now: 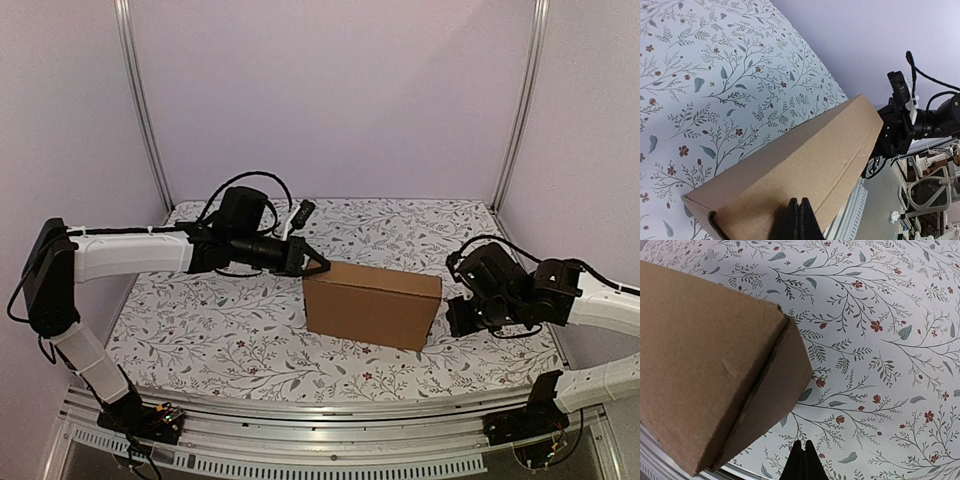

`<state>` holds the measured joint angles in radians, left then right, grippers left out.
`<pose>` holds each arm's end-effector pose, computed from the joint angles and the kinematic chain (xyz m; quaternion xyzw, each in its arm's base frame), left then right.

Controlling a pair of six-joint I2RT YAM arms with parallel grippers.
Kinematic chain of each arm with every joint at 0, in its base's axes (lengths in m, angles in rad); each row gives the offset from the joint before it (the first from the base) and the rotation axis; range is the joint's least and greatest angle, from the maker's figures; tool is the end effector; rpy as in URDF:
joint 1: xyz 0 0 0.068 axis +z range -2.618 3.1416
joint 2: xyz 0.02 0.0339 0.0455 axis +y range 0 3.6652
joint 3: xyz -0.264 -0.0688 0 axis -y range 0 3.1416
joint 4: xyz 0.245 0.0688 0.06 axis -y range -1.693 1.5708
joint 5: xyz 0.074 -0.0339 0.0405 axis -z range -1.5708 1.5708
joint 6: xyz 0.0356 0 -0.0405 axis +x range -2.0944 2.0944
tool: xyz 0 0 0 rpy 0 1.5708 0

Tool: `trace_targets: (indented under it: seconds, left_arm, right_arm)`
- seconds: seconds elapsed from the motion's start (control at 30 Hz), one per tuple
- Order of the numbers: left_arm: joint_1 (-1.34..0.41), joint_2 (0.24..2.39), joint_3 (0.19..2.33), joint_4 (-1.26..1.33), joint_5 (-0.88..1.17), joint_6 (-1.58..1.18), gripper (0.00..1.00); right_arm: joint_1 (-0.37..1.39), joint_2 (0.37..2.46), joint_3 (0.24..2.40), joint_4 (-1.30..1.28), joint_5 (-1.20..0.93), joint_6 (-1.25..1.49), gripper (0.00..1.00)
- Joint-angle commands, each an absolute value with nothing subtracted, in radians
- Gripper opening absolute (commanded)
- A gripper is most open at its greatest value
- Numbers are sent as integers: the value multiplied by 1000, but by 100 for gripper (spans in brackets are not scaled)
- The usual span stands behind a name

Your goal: Fold the paper box

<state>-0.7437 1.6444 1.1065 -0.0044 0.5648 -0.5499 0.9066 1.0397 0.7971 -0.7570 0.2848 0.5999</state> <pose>0.2592 -0.2643 0.2491 0.2173 0.8190 -0.4783 0.2308 0.1293 0.1490 0.2495 -0.1056 0.9447 0.0914 0.2966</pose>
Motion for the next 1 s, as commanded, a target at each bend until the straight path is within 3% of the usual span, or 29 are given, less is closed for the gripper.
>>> trace_targets:
  seconds: [0.0, 0.3, 0.73, 0.97]
  left_arm:
    - [-750, 1670, 1062, -121, 514, -533, 0]
    - [-750, 1671, 1067, -120, 514, -536, 0]
    - [-750, 1675, 1060, -127, 512, -528, 0]
    - [-750, 1681, 1073, -132, 516, -526, 0]
  right_arm:
    - [902, 971, 843, -798, 351, 617, 0]
    - [903, 979, 1039, -815, 360, 545, 0]
    - [902, 1095, 865, -714, 296, 603, 0]
    - [903, 1020, 959, -758, 327, 591, 0]
